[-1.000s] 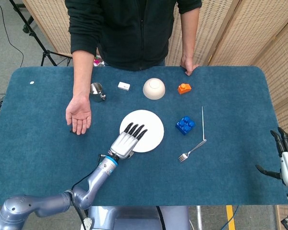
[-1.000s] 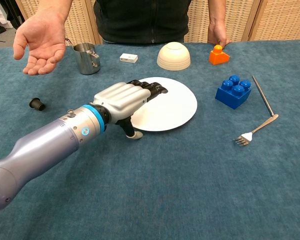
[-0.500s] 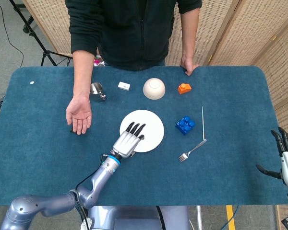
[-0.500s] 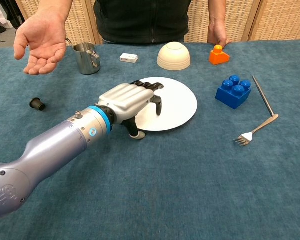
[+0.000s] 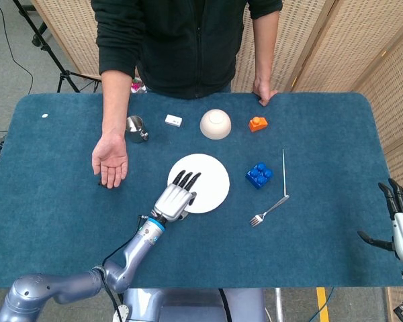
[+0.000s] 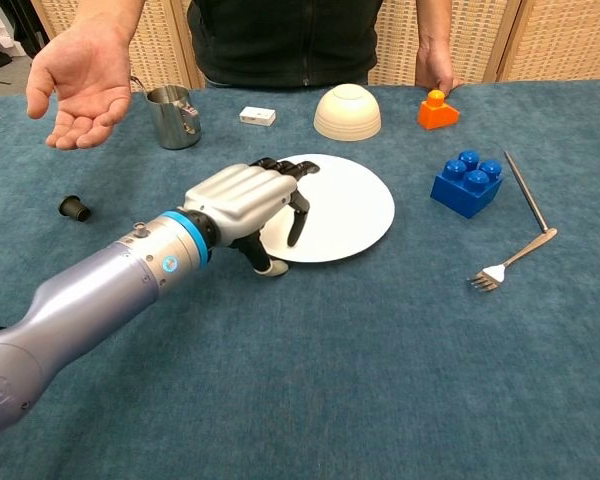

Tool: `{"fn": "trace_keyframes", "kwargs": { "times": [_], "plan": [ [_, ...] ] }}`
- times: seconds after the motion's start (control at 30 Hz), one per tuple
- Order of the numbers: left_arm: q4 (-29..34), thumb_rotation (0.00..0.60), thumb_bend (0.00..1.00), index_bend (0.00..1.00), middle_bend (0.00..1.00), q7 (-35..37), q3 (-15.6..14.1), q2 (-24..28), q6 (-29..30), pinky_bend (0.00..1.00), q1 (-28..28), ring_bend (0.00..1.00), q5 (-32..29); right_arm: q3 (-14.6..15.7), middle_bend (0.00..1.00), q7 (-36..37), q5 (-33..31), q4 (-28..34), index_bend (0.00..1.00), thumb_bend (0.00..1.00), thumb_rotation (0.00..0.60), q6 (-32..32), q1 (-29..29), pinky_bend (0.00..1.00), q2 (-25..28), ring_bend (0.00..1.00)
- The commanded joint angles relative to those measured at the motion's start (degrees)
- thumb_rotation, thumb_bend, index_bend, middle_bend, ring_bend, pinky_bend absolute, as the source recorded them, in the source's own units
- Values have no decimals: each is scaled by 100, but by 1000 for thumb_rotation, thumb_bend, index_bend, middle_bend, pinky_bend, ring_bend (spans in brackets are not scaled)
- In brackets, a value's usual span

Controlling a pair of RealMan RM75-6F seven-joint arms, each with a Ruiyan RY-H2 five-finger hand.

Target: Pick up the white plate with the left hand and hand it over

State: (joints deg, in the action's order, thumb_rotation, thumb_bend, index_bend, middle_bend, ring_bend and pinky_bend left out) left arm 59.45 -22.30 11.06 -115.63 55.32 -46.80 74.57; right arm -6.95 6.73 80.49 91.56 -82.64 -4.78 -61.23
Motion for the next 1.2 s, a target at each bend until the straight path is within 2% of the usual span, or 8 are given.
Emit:
{"fn": "trace_keyframes", "kwargs": {
  "times": [0.03,0.43,0.63,0.73,0.83,1.0,1.2],
  "plan": [
    [143,600,796,615,0,-76,-21,122,37,0,44,0,-8,5,0,-8,6,5,0,0,600,2,-1,0,-2,0],
    [259,600,799,630,0,-177,18,248,45,0,67,0,-140,4,0,-26,-5,10,0,0,600,8,-4,0,-7,0],
    [368,600,792,718,0,-173,-22,348,204,0,108,0,-38,2,0,-15,-2,8,0,0,600,1,-2,0,-4,0],
    [516,600,783,728,0,-162,-66,461,404,0,151,0,124,6,0,-8,7,11,0,0,600,0,-2,0,-3,0],
    [796,600,781,734,0,-79,-110,654,554,0,165,0,331,12,0,-20,27,19,0,0,600,-8,-2,0,-6,0],
    [1639,600,778,741,0,-87,-173,1186,984,0,148,0,933,28,0,-53,69,51,0,0,600,-41,7,0,-10,0],
    [2302,600,765,754,0,-386,-112,1557,1167,0,100,0,1219,39,0,-63,98,73,0,0,600,-71,19,0,-7,0]
  ]
}}
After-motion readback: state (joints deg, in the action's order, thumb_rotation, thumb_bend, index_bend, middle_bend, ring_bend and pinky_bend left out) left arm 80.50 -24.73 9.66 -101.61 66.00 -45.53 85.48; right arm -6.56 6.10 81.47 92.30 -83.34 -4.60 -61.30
